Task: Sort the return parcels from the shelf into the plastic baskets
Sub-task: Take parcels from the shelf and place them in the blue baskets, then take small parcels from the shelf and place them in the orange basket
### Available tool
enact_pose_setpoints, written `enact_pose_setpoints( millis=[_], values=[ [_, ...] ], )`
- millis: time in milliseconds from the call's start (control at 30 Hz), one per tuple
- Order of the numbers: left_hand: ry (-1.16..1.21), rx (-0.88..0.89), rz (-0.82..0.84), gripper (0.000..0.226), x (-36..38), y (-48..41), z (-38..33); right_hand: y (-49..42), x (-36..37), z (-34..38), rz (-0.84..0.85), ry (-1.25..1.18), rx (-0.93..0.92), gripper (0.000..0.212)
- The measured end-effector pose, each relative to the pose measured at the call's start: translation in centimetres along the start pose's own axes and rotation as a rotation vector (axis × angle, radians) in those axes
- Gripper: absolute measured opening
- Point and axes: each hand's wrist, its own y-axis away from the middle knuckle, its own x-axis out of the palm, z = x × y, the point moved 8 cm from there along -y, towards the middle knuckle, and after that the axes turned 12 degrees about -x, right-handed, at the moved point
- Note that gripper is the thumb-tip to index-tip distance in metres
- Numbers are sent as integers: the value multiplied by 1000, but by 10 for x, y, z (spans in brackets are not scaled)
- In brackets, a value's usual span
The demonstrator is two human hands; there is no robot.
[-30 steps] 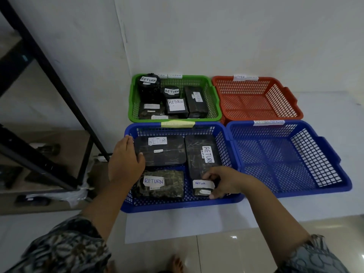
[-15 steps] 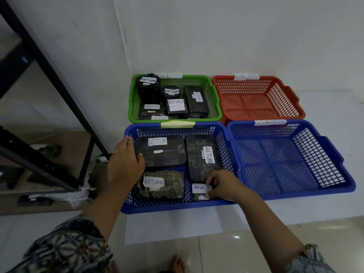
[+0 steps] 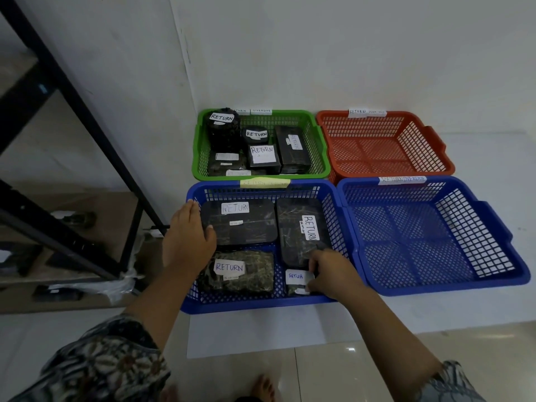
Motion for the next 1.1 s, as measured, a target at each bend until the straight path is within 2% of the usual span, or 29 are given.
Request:
enact_pose_setpoints(
  millis=[100, 267, 400, 500, 633, 867, 1100],
  values=[
    [47, 5, 26, 62, 1, -2, 2, 5, -6, -1, -53, -26, 7, 22],
    [202, -22, 159, 68, 0, -9, 4, 25, -12, 10, -125, -66, 31, 21],
    [276, -59, 268, 69, -11, -13, 8, 38, -11, 40, -163, -5, 27, 33],
    [276, 10, 211, 55, -38, -13, 21, 44, -14, 79, -207, 13, 0, 46],
    [204, 40, 177, 59, -74, 1, 59, 42, -18, 154, -273, 66, -106, 55],
    [96, 179, 43, 62, -153, 31, 154, 37, -12, 303, -384, 119, -348, 54],
    [132, 165, -123, 62, -233, 53, 253, 34, 3, 440, -432, 155, -536, 57]
  ],
)
